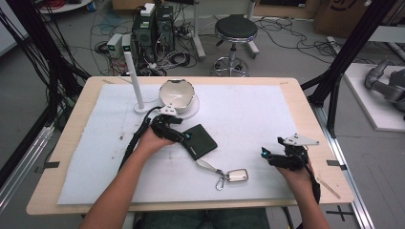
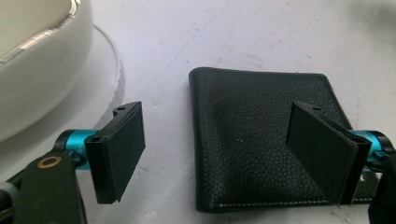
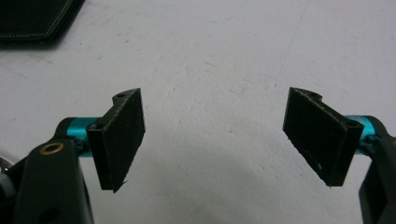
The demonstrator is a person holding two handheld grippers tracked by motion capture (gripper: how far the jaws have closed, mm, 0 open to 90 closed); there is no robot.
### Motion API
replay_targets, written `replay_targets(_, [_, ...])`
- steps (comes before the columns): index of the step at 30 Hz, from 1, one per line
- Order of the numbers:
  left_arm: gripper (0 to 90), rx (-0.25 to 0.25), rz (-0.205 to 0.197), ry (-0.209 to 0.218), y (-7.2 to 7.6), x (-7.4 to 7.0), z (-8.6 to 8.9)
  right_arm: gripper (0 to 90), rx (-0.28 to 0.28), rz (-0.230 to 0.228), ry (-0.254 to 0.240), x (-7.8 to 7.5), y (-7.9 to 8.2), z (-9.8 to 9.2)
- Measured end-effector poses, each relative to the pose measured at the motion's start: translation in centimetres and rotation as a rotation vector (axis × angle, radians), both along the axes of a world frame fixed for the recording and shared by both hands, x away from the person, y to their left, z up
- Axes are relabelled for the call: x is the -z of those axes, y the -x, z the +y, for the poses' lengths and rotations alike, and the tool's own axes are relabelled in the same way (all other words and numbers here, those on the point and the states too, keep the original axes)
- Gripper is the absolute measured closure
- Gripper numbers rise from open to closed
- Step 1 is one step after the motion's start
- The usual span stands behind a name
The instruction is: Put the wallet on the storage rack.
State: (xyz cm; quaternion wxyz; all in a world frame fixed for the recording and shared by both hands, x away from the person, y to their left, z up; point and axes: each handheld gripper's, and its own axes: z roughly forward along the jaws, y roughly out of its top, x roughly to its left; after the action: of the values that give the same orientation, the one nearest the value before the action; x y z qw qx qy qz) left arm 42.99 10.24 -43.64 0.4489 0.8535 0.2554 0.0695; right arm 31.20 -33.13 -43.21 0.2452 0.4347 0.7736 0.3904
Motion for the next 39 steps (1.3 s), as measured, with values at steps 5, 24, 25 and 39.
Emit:
replay_targets(5, [20.5, -0.001, 0.0, -0.027, -0.5, 0.6, -0.7, 21.1, 0.009, -0.005, 0.006, 0.0, 0.4, -0.4])
replay_targets(24, [54.5, 0.014, 0.141, 0.056, -1.2, 1.7, -0.3, 21.1, 0.003, -0.01, 0.016, -0.1, 0.8, -0.4])
replay_targets(25, [54.7, 0.017, 0.136, 0.051, -1.2, 1.7, -0.3, 21.1, 0.003, -0.01, 0.018, -0.1, 0.8, -0.4])
replay_targets(39, [80.2, 0.023, 0.071, 0.079, -0.9, 0.9, 0.4, 21.1, -0.008, -0.014, 0.035, -0.1, 0.8, -0.2])
